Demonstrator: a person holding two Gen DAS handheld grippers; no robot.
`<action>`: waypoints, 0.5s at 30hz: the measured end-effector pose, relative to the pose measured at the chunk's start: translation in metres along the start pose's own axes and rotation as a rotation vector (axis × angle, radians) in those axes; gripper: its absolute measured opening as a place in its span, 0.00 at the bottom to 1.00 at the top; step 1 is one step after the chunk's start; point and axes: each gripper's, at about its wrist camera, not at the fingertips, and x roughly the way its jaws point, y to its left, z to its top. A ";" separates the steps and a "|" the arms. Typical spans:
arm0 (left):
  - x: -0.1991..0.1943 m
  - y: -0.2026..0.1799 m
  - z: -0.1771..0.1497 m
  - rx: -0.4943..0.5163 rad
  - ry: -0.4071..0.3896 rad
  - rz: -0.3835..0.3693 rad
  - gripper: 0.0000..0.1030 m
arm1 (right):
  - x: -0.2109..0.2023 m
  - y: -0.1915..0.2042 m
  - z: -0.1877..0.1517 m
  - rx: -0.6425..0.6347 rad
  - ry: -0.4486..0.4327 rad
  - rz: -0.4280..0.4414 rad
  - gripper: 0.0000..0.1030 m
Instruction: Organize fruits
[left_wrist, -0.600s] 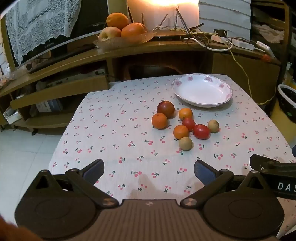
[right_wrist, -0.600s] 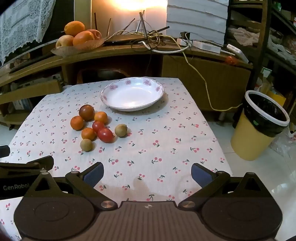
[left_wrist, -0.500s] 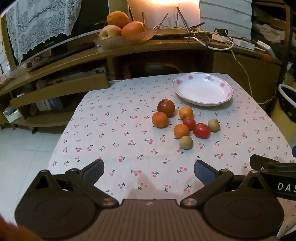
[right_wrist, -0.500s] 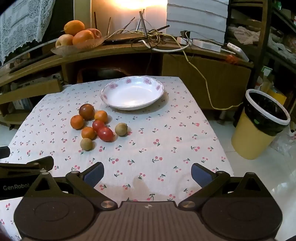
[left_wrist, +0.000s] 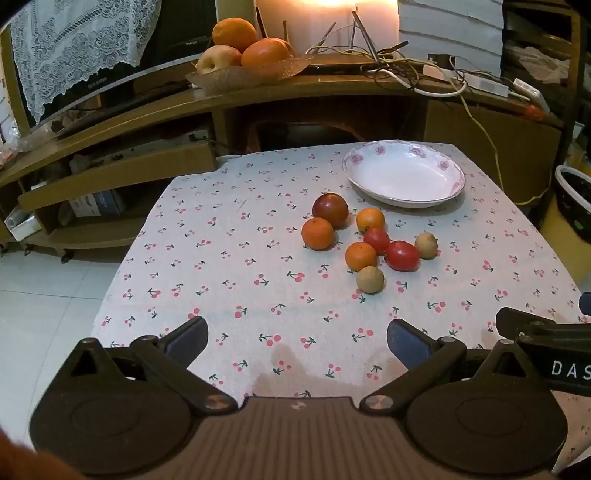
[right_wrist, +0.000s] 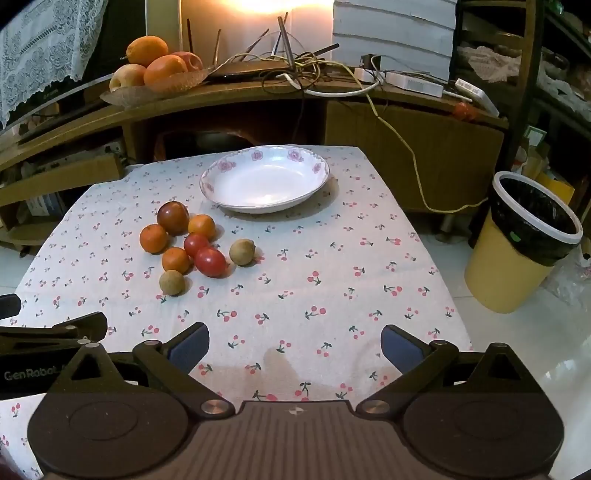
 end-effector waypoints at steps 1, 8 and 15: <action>0.000 0.000 0.000 0.001 0.000 0.000 1.00 | 0.000 0.000 0.000 0.000 0.000 0.000 0.96; 0.001 -0.001 -0.001 0.003 0.001 -0.005 1.00 | 0.003 -0.001 -0.001 0.001 0.012 -0.003 0.95; 0.003 -0.001 -0.002 0.004 0.009 -0.010 1.00 | 0.005 0.000 -0.002 -0.001 0.022 -0.002 0.94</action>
